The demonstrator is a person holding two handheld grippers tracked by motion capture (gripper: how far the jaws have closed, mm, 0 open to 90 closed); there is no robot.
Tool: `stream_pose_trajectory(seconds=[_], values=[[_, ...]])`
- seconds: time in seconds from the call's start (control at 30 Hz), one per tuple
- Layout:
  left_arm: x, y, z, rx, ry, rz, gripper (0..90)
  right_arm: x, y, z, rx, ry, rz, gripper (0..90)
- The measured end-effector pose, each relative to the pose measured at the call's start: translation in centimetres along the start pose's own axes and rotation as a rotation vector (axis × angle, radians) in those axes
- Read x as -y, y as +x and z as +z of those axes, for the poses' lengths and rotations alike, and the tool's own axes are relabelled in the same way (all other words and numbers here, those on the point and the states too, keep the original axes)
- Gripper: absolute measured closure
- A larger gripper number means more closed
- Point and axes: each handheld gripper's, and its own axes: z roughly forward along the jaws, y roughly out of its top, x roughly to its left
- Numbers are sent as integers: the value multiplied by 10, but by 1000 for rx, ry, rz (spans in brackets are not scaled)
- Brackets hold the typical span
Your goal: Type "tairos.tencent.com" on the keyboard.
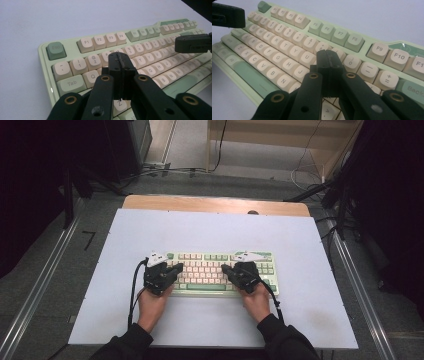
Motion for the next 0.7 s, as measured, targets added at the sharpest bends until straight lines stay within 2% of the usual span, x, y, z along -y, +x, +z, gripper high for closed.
stream_pose_trajectory(seconds=[0.7], values=[[2, -4, 4, 15, 31, 12, 900, 0, -5, 5, 27, 16, 11, 873]])
